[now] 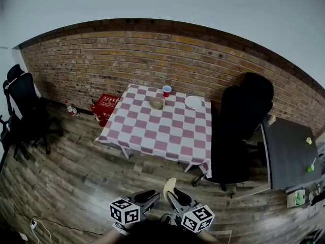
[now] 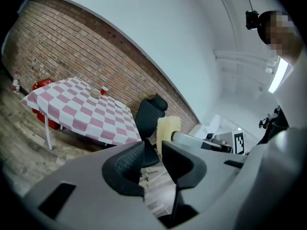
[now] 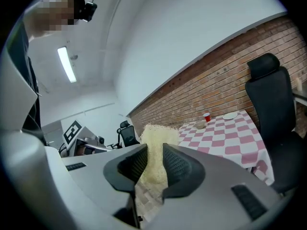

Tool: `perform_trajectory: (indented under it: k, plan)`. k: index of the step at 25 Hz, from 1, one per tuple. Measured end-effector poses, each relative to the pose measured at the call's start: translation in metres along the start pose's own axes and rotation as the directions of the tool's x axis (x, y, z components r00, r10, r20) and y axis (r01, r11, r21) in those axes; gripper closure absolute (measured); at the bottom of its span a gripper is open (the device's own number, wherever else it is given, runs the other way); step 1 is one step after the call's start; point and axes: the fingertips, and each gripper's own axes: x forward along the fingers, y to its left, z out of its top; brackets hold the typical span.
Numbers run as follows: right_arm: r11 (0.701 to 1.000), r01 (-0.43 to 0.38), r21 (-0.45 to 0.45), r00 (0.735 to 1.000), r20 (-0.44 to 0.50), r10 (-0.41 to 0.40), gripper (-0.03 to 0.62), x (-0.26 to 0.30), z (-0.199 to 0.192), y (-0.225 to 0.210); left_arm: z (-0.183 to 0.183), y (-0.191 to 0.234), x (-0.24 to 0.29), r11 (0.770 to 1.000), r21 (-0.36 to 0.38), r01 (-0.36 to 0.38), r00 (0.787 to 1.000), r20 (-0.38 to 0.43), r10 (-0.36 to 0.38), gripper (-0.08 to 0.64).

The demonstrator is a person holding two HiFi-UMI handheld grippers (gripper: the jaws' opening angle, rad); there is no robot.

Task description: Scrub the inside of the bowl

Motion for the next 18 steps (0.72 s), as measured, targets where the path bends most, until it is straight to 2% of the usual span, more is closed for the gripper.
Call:
perform_trajectory:
  k: [5, 11, 18]
  plan:
    - [0.999, -0.012, 0.042, 1.0, -0.016, 0.013, 0.482, -0.017, -0.01, -0.023, -0.018, -0.013, 0.02, 1.0, -0.018, -0.018, 1.0, -0.015, 0.018, 0.439]
    - [0.997, -0.015, 0.075, 0.999, -0.04, 0.018, 0.482, -0.011, -0.014, -0.038, -0.023, 0.0, 0.028, 0.996, -0.069, -0.064, 0.997, -0.037, 0.061, 0.439]
    - [0.996, 0.039, 0.082, 0.998, -0.046, -0.035, 0.482, 0.015, -0.002, -0.06, 0.001, 0.026, 0.047, 0.996, -0.079, -0.035, 0.997, -0.065, 0.03, 0.439]
